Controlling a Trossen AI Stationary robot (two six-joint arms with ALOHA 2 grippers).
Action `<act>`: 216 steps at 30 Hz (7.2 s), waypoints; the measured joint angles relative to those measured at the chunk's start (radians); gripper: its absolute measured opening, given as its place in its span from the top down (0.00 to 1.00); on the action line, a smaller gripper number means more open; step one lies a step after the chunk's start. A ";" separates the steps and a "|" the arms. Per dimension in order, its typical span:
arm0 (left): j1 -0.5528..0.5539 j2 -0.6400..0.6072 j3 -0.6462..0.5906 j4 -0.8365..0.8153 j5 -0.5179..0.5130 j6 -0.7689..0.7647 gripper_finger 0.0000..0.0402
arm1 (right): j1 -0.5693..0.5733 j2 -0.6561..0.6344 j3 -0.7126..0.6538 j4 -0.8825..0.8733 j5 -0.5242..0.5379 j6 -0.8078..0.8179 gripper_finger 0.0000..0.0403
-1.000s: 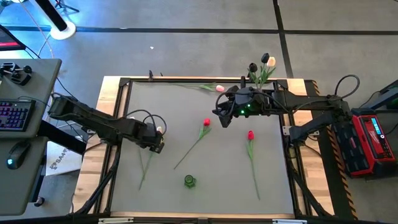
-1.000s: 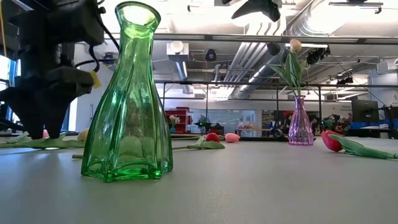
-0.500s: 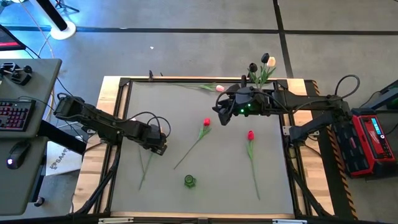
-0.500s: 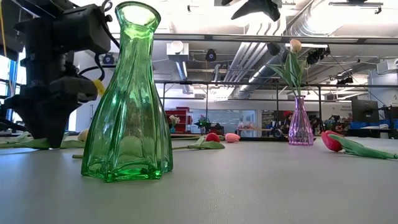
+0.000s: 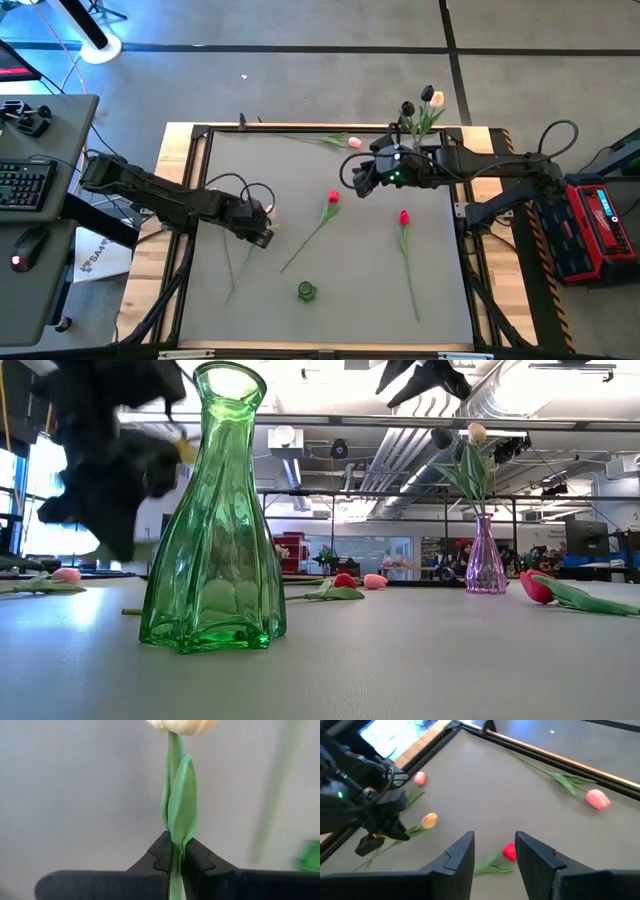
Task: Sort flowers into vase by color
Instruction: Put the white flower into the violet vase
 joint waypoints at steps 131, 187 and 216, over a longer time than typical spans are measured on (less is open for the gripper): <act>0.134 -0.542 0.170 0.386 -0.247 0.944 0.59 | 0.267 -0.201 0.000 -0.146 0.433 -0.091 1.00; 0.134 -0.542 0.171 0.387 -0.247 0.945 0.59 | -0.224 -0.268 0.000 -0.141 0.705 -0.311 1.00; 0.134 -0.542 0.171 0.387 -0.247 0.945 0.59 | -0.219 -0.380 -0.177 0.114 0.700 -0.463 1.00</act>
